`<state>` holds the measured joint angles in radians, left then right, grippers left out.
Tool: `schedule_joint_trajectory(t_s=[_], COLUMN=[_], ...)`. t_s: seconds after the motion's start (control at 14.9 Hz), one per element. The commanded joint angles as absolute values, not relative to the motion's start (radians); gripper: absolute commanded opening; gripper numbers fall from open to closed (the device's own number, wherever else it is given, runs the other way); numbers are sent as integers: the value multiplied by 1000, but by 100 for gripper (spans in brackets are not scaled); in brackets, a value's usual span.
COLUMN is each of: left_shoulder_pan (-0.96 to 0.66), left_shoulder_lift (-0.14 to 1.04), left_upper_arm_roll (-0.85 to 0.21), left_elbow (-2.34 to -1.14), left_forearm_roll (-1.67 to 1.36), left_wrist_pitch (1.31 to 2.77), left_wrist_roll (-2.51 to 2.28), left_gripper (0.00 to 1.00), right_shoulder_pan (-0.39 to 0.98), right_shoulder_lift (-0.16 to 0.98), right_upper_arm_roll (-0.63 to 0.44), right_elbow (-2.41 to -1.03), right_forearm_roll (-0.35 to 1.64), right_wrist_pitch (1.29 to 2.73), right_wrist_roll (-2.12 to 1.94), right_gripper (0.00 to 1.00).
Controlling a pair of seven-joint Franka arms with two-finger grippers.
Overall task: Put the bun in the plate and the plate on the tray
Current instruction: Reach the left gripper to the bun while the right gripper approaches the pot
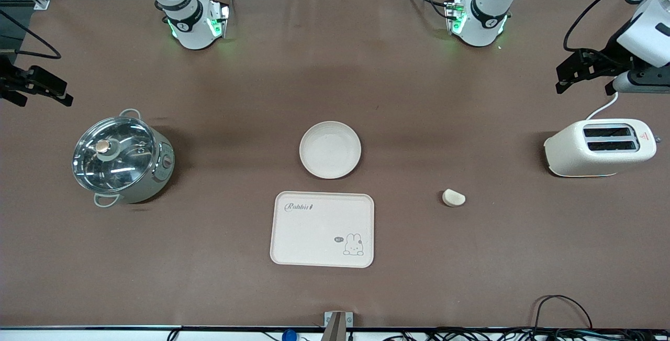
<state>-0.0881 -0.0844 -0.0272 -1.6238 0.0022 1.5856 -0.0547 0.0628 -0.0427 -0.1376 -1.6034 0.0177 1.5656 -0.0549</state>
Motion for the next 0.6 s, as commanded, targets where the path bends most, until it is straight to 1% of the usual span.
schedule_joint_trajectory(t_s=[0.0, 0.27, 0.47, 0.54], left_shoulder_pan=[-86, -92, -104, -106], left_shoulder_lift=[-54, -28, 95, 148], left_upper_arm_roll=[-25, -29, -38, -43], left_elbow=[-1574, -1562, -1562, -1560], left_forearm_roll=[2, 53, 55, 46], left_wrist_pitch=[1551, 1548, 1558, 1592], left_wrist_roll=[-31, -60, -58, -60], left_gripper=[100, 100, 100, 100], right_shoulder_pan=[57, 58, 58, 64], right_shoulder_lift=[-52, -51, -38, -26], right_upper_arm_roll=[-129, -129, -127, -127], right_elbow=[-1614, -1614, -1615, -1615], right_forearm_roll=[9, 11, 14, 14], right_wrist_pitch=[1574, 1575, 1577, 1583], right_wrist_roll=[-57, -55, -54, -55], right_gripper=[100, 100, 100, 100])
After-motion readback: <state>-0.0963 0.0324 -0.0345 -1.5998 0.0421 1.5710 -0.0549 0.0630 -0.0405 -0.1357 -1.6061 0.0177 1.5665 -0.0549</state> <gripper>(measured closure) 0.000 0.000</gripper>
